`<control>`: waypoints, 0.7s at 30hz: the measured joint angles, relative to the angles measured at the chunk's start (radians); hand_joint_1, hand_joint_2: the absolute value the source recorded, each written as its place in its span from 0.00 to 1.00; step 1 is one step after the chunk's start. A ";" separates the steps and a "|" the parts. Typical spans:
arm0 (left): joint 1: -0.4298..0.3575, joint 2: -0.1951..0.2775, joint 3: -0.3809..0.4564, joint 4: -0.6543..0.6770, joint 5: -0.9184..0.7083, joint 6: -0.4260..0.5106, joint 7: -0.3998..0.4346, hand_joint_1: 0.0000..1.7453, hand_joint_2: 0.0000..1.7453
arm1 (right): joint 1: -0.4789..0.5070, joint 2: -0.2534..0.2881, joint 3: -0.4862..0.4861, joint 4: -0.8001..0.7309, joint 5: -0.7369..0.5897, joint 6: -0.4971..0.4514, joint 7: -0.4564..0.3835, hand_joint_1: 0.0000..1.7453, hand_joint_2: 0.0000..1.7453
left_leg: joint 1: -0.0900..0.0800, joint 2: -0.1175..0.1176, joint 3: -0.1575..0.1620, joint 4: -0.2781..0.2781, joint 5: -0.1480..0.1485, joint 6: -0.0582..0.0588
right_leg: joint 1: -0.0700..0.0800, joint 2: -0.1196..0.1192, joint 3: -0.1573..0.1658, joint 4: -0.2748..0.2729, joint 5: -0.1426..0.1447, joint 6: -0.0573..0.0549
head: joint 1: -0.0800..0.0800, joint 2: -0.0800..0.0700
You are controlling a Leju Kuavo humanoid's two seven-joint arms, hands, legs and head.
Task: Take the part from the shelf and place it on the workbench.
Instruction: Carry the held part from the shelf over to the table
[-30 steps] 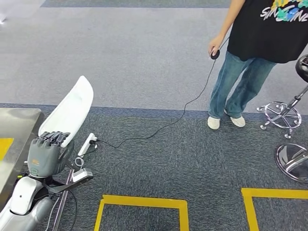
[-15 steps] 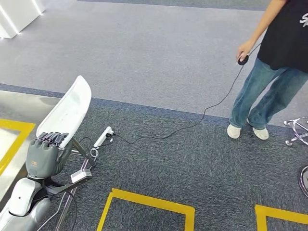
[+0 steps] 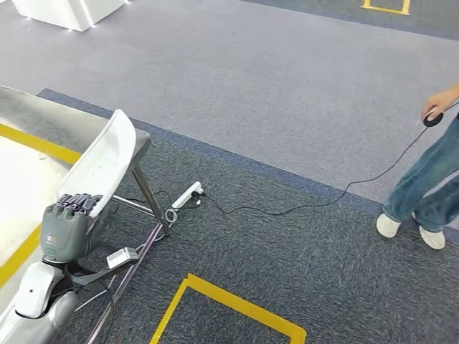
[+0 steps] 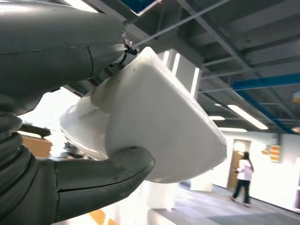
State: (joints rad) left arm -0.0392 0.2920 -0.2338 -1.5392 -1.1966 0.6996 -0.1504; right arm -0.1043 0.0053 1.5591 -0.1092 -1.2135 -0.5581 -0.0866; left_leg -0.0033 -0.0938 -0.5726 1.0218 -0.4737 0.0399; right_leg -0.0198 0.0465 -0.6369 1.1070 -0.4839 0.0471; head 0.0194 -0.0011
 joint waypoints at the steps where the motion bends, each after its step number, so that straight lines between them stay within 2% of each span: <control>1: -0.001 0.000 0.000 0.000 -0.001 0.000 0.000 1.00 1.00 | 0.000 0.000 0.000 0.000 0.000 0.000 0.000 0.00 0.00 | 0.001 -0.012 -0.003 0.004 -0.002 -0.005 | -0.002 0.020 0.023 -0.047 0.014 -0.002 | 0.000 0.000; 2: -0.002 -0.001 0.000 0.001 -0.003 0.000 0.001 1.00 1.00 | -0.001 -0.001 0.000 0.000 0.000 0.000 0.000 0.00 0.00 | 0.003 -0.023 -0.008 0.006 -0.003 -0.010 | -0.002 0.034 0.037 -0.073 0.015 -0.004 | -0.001 0.000; 3: -0.002 -0.001 0.000 0.001 -0.004 0.000 0.002 1.00 1.00 | -0.001 -0.001 0.000 0.000 -0.001 0.000 0.000 0.00 0.00 | 0.005 -0.035 -0.012 0.007 -0.003 -0.016 | -0.001 0.033 0.045 -0.080 0.008 -0.007 | -0.001 0.000; 4: -0.001 -0.002 0.000 0.001 -0.006 0.000 0.003 1.00 1.00 | -0.002 0.000 0.000 0.000 -0.001 0.000 0.000 0.00 0.00 | 0.008 -0.047 -0.015 0.006 -0.001 -0.023 | 0.000 0.023 0.048 -0.085 0.006 -0.011 | -0.001 0.000; 5: 0.000 -0.002 0.000 0.002 -0.006 0.000 0.003 1.00 1.00 | -0.003 0.001 0.000 0.000 -0.002 -0.001 0.000 0.00 0.00 | 0.008 -0.043 -0.016 0.008 -0.004 -0.028 | -0.001 0.011 0.053 -0.090 0.007 -0.016 | -0.001 0.000; 6: -0.001 -0.001 0.000 0.002 -0.007 0.001 0.004 1.00 1.00 | -0.003 0.002 0.000 0.000 -0.002 -0.001 -0.001 0.00 0.00 | 0.007 -0.024 -0.021 0.020 -0.012 -0.034 | -0.002 -0.002 0.058 -0.095 0.007 -0.022 | -0.005 0.000; 7: -0.004 -0.001 0.000 0.002 -0.007 0.001 0.004 1.00 1.00 | -0.003 0.003 0.000 0.000 -0.002 -0.001 -0.001 0.00 0.00 | 0.006 0.004 -0.035 0.051 -0.030 -0.039 | -0.004 -0.016 0.065 -0.100 0.007 -0.028 | -0.010 0.000; 8: -0.006 -0.001 0.000 0.002 -0.007 0.001 0.004 1.00 1.00 | -0.003 0.003 0.000 0.000 -0.003 -0.001 -0.002 0.00 0.00 | 0.006 0.039 -0.058 0.102 -0.055 -0.044 | -0.003 -0.030 0.070 -0.103 0.004 -0.033 | -0.014 0.000; 9: -0.009 -0.002 0.000 0.003 -0.007 0.001 0.004 1.00 1.00 | -0.002 0.002 0.000 0.000 -0.003 -0.002 -0.002 0.00 0.00 | 0.008 0.064 -0.090 0.167 -0.083 -0.049 | -0.002 -0.045 0.075 -0.104 0.001 -0.037 | -0.018 0.000; 10: -0.009 -0.002 0.000 0.004 -0.007 0.001 0.005 1.00 1.00 | 0.000 0.002 0.000 0.001 -0.004 -0.002 -0.002 0.00 0.00 | 0.012 0.075 -0.123 0.229 -0.104 -0.054 | -0.001 -0.060 0.078 -0.104 -0.002 -0.038 | -0.018 0.000; 11: -0.008 -0.003 -0.001 0.005 -0.007 0.001 0.005 1.00 1.00 | 0.000 0.002 0.000 0.001 -0.004 -0.003 -0.002 0.00 0.00 | 0.015 0.080 -0.145 0.268 -0.109 -0.058 | -0.001 -0.074 0.082 -0.104 -0.006 -0.038 | -0.019 0.000; 12: -0.007 -0.003 -0.001 0.006 -0.007 0.000 0.005 1.00 1.00 | 0.001 0.002 0.000 0.001 -0.004 -0.003 -0.002 0.00 0.00 | 0.018 0.083 -0.151 0.272 -0.096 -0.061 | -0.001 -0.088 0.086 -0.104 -0.010 -0.037 | -0.019 0.000; 13: -0.007 -0.003 -0.001 0.007 -0.007 0.000 0.005 1.00 1.00 | 0.000 0.002 0.000 0.001 -0.004 -0.003 -0.002 0.00 0.00 | 0.019 0.088 -0.137 0.238 -0.065 -0.062 | -0.001 -0.101 0.091 -0.104 -0.014 -0.035 | -0.019 0.000; 14: -0.008 -0.003 -0.002 0.008 -0.007 0.000 0.005 1.00 1.00 | 0.000 0.002 0.000 0.001 -0.005 -0.003 -0.002 0.00 0.00 | 0.020 0.102 -0.108 0.175 -0.024 -0.062 | -0.001 -0.113 0.097 -0.103 -0.019 -0.032 | -0.019 0.000; 15: -0.010 -0.003 -0.002 0.008 -0.007 0.000 0.005 1.00 1.00 | -0.001 0.002 0.000 0.001 -0.005 -0.003 -0.002 0.00 0.00 | 0.016 0.128 -0.077 0.111 0.004 -0.061 | 0.001 -0.125 0.104 -0.103 -0.024 -0.027 | -0.019 0.000; 16: -0.014 -0.003 -0.002 0.008 -0.007 0.000 0.006 1.00 1.00 | -0.001 0.003 0.000 0.001 -0.006 -0.003 -0.002 0.00 0.00 | 0.011 0.150 -0.053 0.057 0.020 -0.055 | 0.003 -0.137 0.108 -0.103 -0.029 -0.022 | -0.020 0.000; 17: -0.017 -0.004 -0.002 0.009 -0.008 0.000 0.006 1.00 1.00 | -0.001 0.003 0.000 0.001 -0.007 -0.003 -0.002 0.00 0.00 | 0.006 0.166 -0.039 0.025 0.025 -0.048 | 0.007 -0.148 0.112 -0.102 -0.033 -0.016 | -0.020 0.000; 18: -0.019 -0.004 -0.003 0.010 -0.008 0.000 0.006 1.00 1.00 | -0.002 0.003 0.000 0.001 -0.007 -0.003 -0.002 0.00 0.00 | 0.001 0.171 -0.036 0.015 0.018 -0.041 | 0.009 -0.160 0.115 -0.103 -0.037 -0.010 | -0.020 0.000; 20: -0.020 -0.004 -0.003 0.012 -0.009 0.000 0.007 1.00 1.00 | -0.005 0.003 0.000 0.001 -0.008 -0.004 -0.001 0.00 0.00 | 0.002 0.148 -0.038 0.011 0.017 -0.026 | 0.009 -0.180 0.119 -0.105 -0.045 0.001 | -0.019 0.000; 21: -0.021 -0.004 -0.003 0.013 -0.010 0.000 0.007 1.00 1.00 | -0.008 0.002 0.000 0.001 -0.008 -0.004 -0.001 0.00 0.00 | 0.004 0.136 -0.036 0.008 0.017 -0.019 | 0.007 -0.168 0.116 -0.094 -0.056 0.007 | -0.018 0.000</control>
State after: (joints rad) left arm -0.0606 0.2877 -0.2370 -1.5265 -1.2061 0.6994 -0.1433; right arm -0.1124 0.0078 1.5595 -0.1083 -1.2214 -0.5618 -0.0879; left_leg 0.0004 0.0419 -0.6089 1.0303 -0.4563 0.0209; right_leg -0.0127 -0.1217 -0.5214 1.0129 -0.5399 0.0537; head 0.0010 -0.0010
